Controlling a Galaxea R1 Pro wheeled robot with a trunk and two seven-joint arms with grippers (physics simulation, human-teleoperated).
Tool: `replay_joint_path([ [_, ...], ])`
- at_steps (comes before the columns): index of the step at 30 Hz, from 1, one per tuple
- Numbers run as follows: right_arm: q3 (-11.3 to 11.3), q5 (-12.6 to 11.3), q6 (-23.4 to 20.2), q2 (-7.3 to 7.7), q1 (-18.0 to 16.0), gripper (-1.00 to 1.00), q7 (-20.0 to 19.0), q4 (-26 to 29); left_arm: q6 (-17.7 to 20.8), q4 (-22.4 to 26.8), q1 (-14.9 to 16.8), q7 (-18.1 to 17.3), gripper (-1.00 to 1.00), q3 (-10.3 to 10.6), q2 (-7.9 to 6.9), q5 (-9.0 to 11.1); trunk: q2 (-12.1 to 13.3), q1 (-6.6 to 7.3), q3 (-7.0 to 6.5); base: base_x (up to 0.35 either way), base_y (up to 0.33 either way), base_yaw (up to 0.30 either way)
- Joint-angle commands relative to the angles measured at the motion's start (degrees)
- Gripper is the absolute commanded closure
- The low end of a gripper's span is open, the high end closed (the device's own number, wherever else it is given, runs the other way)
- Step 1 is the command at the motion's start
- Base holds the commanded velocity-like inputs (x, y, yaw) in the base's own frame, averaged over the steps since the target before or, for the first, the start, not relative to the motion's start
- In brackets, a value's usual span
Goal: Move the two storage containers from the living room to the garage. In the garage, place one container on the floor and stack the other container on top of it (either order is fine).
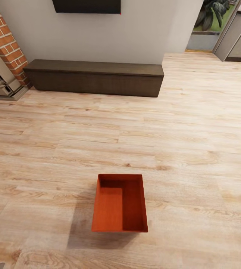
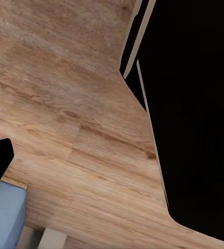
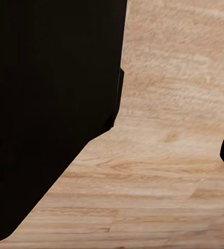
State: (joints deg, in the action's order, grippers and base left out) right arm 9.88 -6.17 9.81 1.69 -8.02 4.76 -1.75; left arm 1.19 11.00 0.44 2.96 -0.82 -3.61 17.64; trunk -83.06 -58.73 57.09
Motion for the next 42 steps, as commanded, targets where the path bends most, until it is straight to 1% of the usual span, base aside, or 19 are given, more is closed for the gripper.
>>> replay_joint_path([
  [1,0.49,-0.59,0.37,-0.04,-0.06,-1.0,0.04,-0.19,0.13,0.07,-0.01,0.12,-1.0,-0.06,0.01,0.2,-0.01,0.0,0.03,0.0,0.0,0.0],
  [10,0.49,-0.59,0.39,-0.44,-0.06,-1.0,0.69,-0.19,0.11,0.07,-0.01,0.12,-1.0,-0.06,0.01,0.2,-0.01,0.0,0.03,0.0,0.0,0.0],
  [20,0.49,-0.59,0.39,-0.54,-0.06,-1.0,0.19,-0.19,0.13,0.11,-0.01,0.12,-1.0,-0.13,0.01,0.12,-0.01,0.0,0.03,0.0,0.0,0.0],
  [21,0.31,-0.46,0.23,-0.06,-0.06,-1.0,1.09,0.29,0.4,0.15,-0.01,0.7,-1.0,0.18,0.8,-0.05,-0.01,0.0,0.03,0.0,0.0,0.0],
  [23,0.23,-0.48,-0.52,0.0,-0.26,-1.0,1.85,0.77,0.64,0.48,-0.01,0.76,-1.0,0.19,0.49,-0.02,-0.01,0.0,0.03,0.0,0.0,0.0],
  [24,0.11,-0.44,-6.46,0.11,-0.9,-1.0,6.88,6.33,1.64,1.36,0.16,0.88,-1.0,0.13,-2.05,-0.04,-0.01,0.0,0.03,0.0,0.0,0.0],
  [26,0.09,-0.47,-7.33,0.24,-1.1,-1.0,8.01,8.55,2.42,1.36,0.44,0.92,-1.0,0.12,-2.56,-0.01,-0.01,0.0,0.03,0.0,0.0,0.0],
  [27,0.05,-0.63,-8.5,0.73,-3.7,-1.0,10.38,11.83,5.1,1.62,2.0,1.04,-1.0,0.12,-3.69,-0.05,-0.01,0.0,0.03,0.0,0.0,0.0],
  [28,-0.01,-0.76,-8.81,1.19,-6.92,-1.0,11.28,12.39,6.69,1.73,4.4,1.18,-1.0,0.11,-4.48,-0.05,-0.01,0.0,0.03,0.0,0.0,0.0],
  [29,-0.07,-0.82,-8.91,1.59,-9.06,-1.0,11.69,12.43,7.63,1.73,6.12,1.35,-1.0,0.11,-4.99,-0.06,-0.01,0.0,0.03,0.0,0.0,0.0],
  [30,-0.09,-0.85,-8.95,1.83,-10.09,-1.0,11.85,12.35,8.1,1.74,6.99,1.51,-1.0,0.11,-5.24,-0.06,-0.01,0.0,0.03,0.0,0.0,0.0],
  [31,-0.14,-0.91,-8.99,2.32,-12.14,-1.0,12.07,12.06,9.03,1.74,8.68,1.96,-1.0,0.11,-5.69,-0.06,-0.01,0.0,0.03,0.0,0.0,0.0],
  [33,-0.2,-1.02,-8.88,2.71,-14.2,-1.0,12.22,11.73,10.04,1.74,10.31,2.44,-1.0,0.11,-6.06,-0.06,-0.01,0.0,0.03,0.0,0.0,0.0],
  [34,-0.43,-1.33,-8.68,2.95,-16.13,-1.0,12.31,11.41,11.02,1.74,11.93,2.77,-1.0,0.11,-6.35,-0.11,-0.01,0.0,0.03,0.0,0.0,0.0],
  [36,-1.04,-1.99,-8.16,3.07,-18.5,-1.0,12.39,11.04,12.32,1.74,14.38,3.06,-1.0,0.11,-6.57,-0.22,-0.01,0.0,0.03,0.0,0.0,0.0],
  [38,-1.37,-2.34,-7.71,3.03,-19.8,-1.0,12.42,10.89,13.06,1.74,16.15,3.17,-1.0,0.14,-6.57,-0.37,-0.01,0.0,0.03,0.0,0.0,0.0],
  [39,-1.59,-2.55,-7.34,2.85,-21.22,-1.0,12.44,10.79,13.71,1.69,18.07,3.24,-1.0,0.16,-6.47,-0.48,-0.01,0.0,0.03,0.0,0.0,0.0],
  [41,-1.72,-2.7,-7.2,2.56,-22.91,-1.0,12.45,10.67,14.28,1.58,20.16,3.31,-1.0,0.18,-6.28,-0.55,-0.01,0.0,0.03,0.0,0.0,0.0],
  [42,-1.81,-2.8,-7.11,2.06,-24.78,-1.0,12.46,10.41,14.82,1.43,22.3,3.36,-1.0,0.19,-5.99,-0.6,-0.01,0.0,0.03,0.0,0.0,0.0],
])
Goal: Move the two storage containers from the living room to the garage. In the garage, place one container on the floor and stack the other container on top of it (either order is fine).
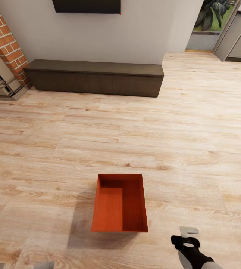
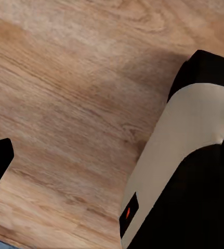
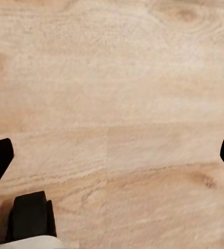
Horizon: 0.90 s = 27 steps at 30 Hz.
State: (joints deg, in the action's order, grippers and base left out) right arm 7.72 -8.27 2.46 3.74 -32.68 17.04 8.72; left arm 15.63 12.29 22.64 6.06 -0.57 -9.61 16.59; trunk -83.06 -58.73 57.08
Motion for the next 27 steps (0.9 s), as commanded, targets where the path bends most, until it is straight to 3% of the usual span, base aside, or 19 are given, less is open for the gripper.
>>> replay_joint_path([
  [1,0.32,-0.73,0.29,-0.32,-1.03,-1.0,0.18,-0.32,0.62,0.08,1.13,0.28,-1.0,-0.04,0.18,0.44,-0.02,0.01,0.04,0.0,0.0,0.0],
  [4,0.23,-0.82,0.72,-2.53,-4.63,-1.0,0.19,-1.87,1.76,-0.13,5.2,0.35,-1.0,0.12,1.64,0.36,-0.02,0.01,0.04,0.0,0.0,0.0],
  [7,0.21,-0.8,1.12,-3.99,-5.64,-1.0,0.19,-2.34,2.19,-0.11,6.89,0.44,-1.0,0.21,2.64,0.25,-0.02,0.01,0.04,0.0,0.0,0.0],
  [10,0.27,-0.44,2.34,-7.0,-6.41,-1.0,0.19,-2.63,2.48,-0.04,10.27,0.5,-1.0,0.31,3.85,0.04,-0.02,0.01,0.04,0.0,0.0,0.0],
  [12,0.3,-0.34,2.88,-8.11,-6.55,-1.0,0.19,-2.67,2.51,0.0,11.82,0.51,-1.0,0.34,4.61,-0.18,-0.02,0.01,0.04,0.0,0.0,0.0],
  [14,0.38,-0.26,3.93,-9.39,-6.63,-1.0,0.16,-2.71,2.46,0.13,13.8,0.52,-1.0,0.44,6.42,-1.01,-0.02,0.01,0.04,0.0,0.0,0.0],
  [16,0.51,-0.19,5.37,-10.25,-6.66,-1.0,0.13,-2.73,2.12,0.49,15.02,0.67,-1.0,0.55,9.13,-2.87,-0.02,0.01,0.04,0.0,0.0,0.0],
  [17,0.58,-0.15,6.27,-10.71,-6.68,-1.0,0.12,-2.74,1.78,0.84,15.48,1.09,-1.0,0.59,11.12,-4.86,-0.02,0.01,0.04,0.0,0.0,0.0],
  [18,0.84,0.02,7.84,-12.0,-6.69,-1.0,0.02,-2.76,-0.42,1.62,16.06,2.92,-1.0,0.53,15.76,-12.28,-0.02,0.01,0.04,0.0,0.0,0.0],
  [19,0.93,0.06,8.28,-12.38,-6.69,-1.0,-0.14,-2.84,-1.64,1.81,16.16,3.41,-1.0,0.48,16.91,-15.0,-0.02,0.01,0.04,0.0,0.0,0.0],
  [20,0.95,0.07,8.5,-12.51,-6.69,-1.0,-0.25,-2.87,-2.18,1.89,16.21,3.62,-1.0,0.47,17.32,-16.25,-0.02,0.01,0.04,0.0,0.0,0.0],
  [21,1.07,0.08,9.06,-12.84,-6.7,-1.0,-0.51,-2.96,-3.3,1.88,16.29,4.39,-1.0,0.41,18.01,-18.98,-0.02,0.01,0.04,0.0,0.0,0.0],
  [22,1.11,0.09,9.18,-12.9,-6.7,-1.0,-0.56,-2.99,-3.57,1.77,16.31,4.62,-1.0,0.39,18.12,-19.54,-0.02,0.01,0.04,0.0,0.0,0.0],
  [23,1.37,0.15,9.69,-13.04,-6.62,-1.0,-0.75,-3.16,-6.38,1.53,16.37,5.35,-1.0,-0.07,18.42,-21.65,-0.02,0.01,0.04,0.0,0.0,0.0],
  [27,1.41,-0.03,9.78,-12.96,-6.59,-1.0,-0.81,-3.2,-10.19,1.99,16.38,5.08,-1.0,-0.4,18.46,-21.83,-0.02,0.01,0.04,0.0,0.0,0.0],
])
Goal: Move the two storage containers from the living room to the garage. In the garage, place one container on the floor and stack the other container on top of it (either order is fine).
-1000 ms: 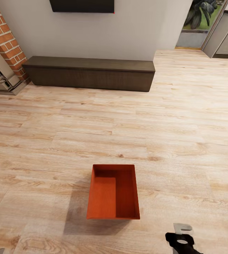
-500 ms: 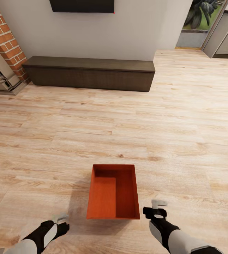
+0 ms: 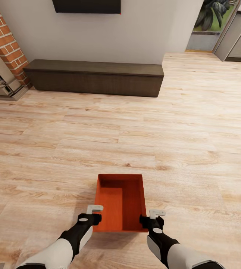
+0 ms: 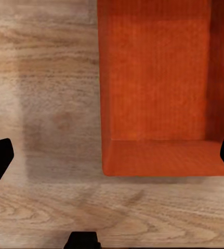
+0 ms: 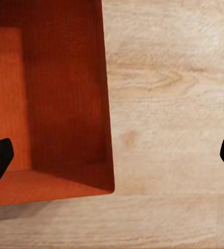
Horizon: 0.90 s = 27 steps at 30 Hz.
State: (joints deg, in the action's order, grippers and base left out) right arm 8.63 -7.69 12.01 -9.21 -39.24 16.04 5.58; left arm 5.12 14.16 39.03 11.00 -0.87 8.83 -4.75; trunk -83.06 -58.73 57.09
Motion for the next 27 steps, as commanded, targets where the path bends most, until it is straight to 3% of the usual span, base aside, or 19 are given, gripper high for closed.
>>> replay_joint_path([
  [1,0.5,-0.62,0.24,-0.01,-0.02,-1.0,0.15,-0.07,0.24,0.15,-0.01,0.13,-1.0,-0.12,0.03,-0.48,-0.02,0.0,0.03,0.0,0.0,0.0],
  [9,0.51,-0.57,0.38,-0.1,0.04,-1.0,-0.48,-1.5,-0.19,0.16,-0.01,0.38,-1.0,-0.15,-0.04,-0.1,-0.02,0.0,0.03,0.0,0.0,0.0],
  [14,0.51,-0.62,0.31,-0.1,0.04,-1.0,-0.49,-1.57,-0.26,0.23,-0.01,0.57,-1.0,-0.57,-0.04,3.41,-0.02,0.0,0.03,0.0,0.0,0.0],
  [17,0.51,-0.58,0.34,-0.05,0.04,-1.0,-0.49,-1.61,-0.28,0.24,-0.01,0.64,-1.0,-0.61,-0.04,4.37,-0.02,0.0,0.03,0.0,0.0,0.0],
  [21,0.51,-0.59,0.37,-0.09,0.04,-1.0,-0.49,-1.62,-0.28,0.22,-0.02,0.68,-1.0,-0.56,-0.04,4.74,-0.02,0.0,0.03,0.0,0.0,0.0],
  [27,0.51,-0.6,0.37,-0.1,0.04,-1.0,-0.49,-1.67,-0.2,-0.05,-0.01,0.7,-1.0,-0.69,-0.04,4.92,-2.42,-1.32,1.11,0.0,0.0,0.0],
])
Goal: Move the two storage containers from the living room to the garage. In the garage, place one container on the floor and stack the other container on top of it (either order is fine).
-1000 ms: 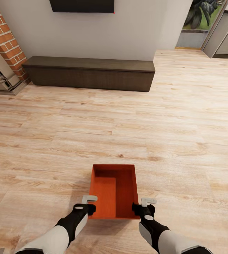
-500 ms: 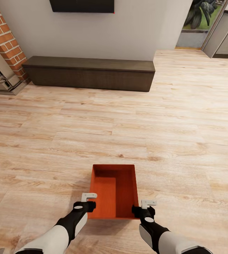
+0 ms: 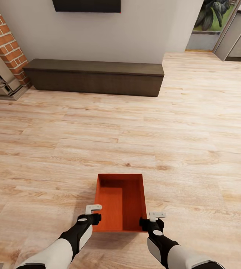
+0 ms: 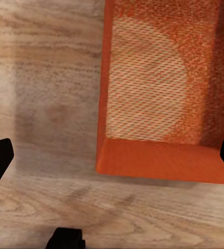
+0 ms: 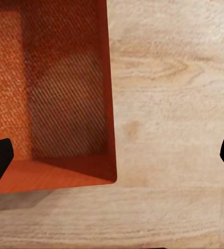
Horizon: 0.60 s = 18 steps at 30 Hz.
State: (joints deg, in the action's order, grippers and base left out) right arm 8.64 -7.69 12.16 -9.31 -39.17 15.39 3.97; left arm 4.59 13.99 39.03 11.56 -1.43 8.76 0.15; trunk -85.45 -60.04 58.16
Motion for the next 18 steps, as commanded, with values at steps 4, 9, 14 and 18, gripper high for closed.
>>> replay_joint_path([
  [4,0.5,-0.59,0.25,-0.01,-0.03,-1.0,0.14,-0.27,0.33,0.08,-0.01,0.14,-1.0,-0.12,-0.02,0.03,-1.64,-0.88,0.75,0.0,0.0,0.0],
  [9,0.5,-0.59,3.66,0.1,0.26,-1.0,0.08,-1.88,0.33,0.08,-0.02,0.21,-1.0,-0.02,0.01,-0.03,-3.64,-1.98,1.65,0.0,0.0,0.0],
  [14,0.5,-0.57,5.9,0.12,0.49,-1.0,-0.03,-4.13,0.33,-0.02,-0.01,0.3,-1.0,0.01,-0.05,-0.06,-5.65,-3.08,2.55,0.0,0.0,0.0],
  [18,0.5,-0.57,5.7,0.16,0.49,-1.0,-0.99,-4.22,0.33,-0.24,-0.01,0.3,-1.0,-0.06,-0.11,-0.06,-7.25,-3.96,3.27,0.0,0.0,0.0],
])
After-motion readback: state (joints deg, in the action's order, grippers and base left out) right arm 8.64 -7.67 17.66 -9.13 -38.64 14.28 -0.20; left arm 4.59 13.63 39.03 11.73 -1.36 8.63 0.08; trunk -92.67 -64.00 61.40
